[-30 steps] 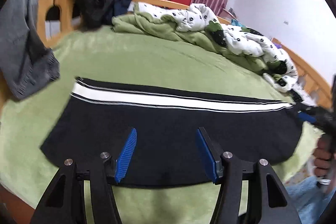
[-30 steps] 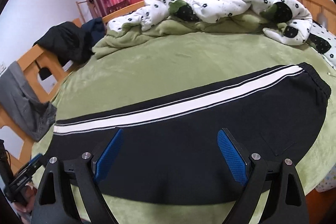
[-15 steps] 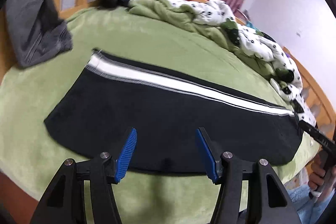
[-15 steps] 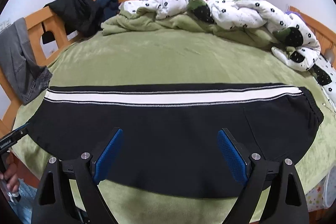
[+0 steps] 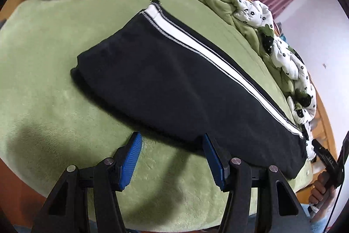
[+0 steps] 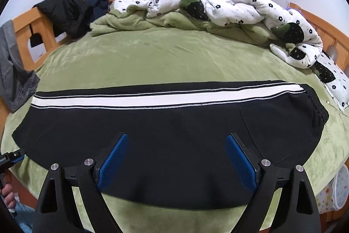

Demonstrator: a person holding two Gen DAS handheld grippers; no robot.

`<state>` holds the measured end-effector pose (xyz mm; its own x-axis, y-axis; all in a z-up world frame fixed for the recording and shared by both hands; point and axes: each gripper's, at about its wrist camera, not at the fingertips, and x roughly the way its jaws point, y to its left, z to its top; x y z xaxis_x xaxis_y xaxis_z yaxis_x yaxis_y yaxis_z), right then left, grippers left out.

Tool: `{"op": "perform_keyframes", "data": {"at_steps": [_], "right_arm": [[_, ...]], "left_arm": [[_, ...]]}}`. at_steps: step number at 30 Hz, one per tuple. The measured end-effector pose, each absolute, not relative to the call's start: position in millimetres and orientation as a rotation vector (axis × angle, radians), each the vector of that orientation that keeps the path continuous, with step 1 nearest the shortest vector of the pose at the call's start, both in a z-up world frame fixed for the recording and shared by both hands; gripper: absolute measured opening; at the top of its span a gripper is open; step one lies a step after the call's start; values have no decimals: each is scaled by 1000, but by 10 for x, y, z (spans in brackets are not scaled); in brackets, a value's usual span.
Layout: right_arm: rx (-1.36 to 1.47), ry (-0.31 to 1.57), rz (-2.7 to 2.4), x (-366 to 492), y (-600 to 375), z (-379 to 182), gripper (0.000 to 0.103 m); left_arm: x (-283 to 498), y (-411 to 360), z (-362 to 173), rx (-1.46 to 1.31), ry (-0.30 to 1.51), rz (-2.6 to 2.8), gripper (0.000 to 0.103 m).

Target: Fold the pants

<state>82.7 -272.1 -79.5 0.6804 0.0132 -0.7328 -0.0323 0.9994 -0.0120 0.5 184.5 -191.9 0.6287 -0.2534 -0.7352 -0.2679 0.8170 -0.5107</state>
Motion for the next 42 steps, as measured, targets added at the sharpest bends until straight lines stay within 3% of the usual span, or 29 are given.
{"op": "perform_keyframes", "data": {"at_steps": [35,36,37,38,42], "right_arm": [[37,827,48,918,-2666,-809,90],[37,831,45,926,-2684,-817,90],[40,833,42,932,-2707,-823,90],[42,834,38,936,-2729,-829,90],[55,836,20,915,-2849,-848,90]], "left_arm": [[113,2317,-2067,-834,770,149,54],[122,2338,-2058,-827,765,163,53],[126,2366,-2035,-813,753,197,42],[110,2400,-2007,-791,733,253,16],[-5,2496,-1965,-825,673,266,12]]}}
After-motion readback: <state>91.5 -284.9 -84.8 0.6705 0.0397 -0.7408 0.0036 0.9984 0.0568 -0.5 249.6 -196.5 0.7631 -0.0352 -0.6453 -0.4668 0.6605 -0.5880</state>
